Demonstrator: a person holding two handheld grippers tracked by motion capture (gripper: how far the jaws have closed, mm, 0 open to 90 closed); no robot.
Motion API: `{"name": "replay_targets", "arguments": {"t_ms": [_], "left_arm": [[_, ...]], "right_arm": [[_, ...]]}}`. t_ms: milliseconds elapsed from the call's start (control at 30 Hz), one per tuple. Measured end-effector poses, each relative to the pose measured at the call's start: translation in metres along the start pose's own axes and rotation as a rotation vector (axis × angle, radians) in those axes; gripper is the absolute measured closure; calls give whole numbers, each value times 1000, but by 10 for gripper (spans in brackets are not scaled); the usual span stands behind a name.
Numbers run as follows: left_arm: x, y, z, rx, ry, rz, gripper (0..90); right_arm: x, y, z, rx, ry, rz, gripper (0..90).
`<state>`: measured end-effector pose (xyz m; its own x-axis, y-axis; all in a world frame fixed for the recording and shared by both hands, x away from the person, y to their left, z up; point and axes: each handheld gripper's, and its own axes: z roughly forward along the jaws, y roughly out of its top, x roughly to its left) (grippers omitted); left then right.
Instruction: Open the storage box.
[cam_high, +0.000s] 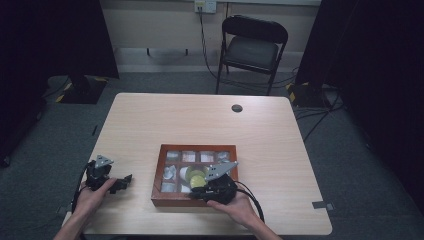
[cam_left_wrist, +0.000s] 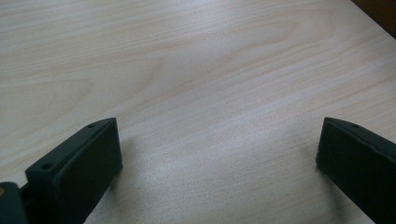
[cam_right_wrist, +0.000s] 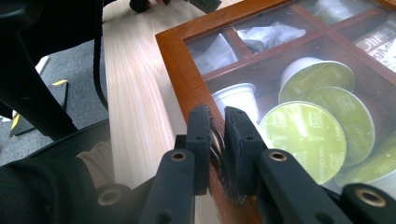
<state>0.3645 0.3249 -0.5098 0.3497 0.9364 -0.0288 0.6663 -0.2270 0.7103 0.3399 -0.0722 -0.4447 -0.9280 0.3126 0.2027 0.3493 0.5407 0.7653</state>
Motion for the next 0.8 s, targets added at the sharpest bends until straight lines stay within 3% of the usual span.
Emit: {"name": "replay_targets", "arguments": {"t_ms": [433,800], "left_arm": [[0,0,0,0,-1,0,0],[0,0,0,0,-1,1,0]], "right_arm": [[0,4,-2,14,6,1,813],[-1,11,-11,-21,13,17,813]]}}
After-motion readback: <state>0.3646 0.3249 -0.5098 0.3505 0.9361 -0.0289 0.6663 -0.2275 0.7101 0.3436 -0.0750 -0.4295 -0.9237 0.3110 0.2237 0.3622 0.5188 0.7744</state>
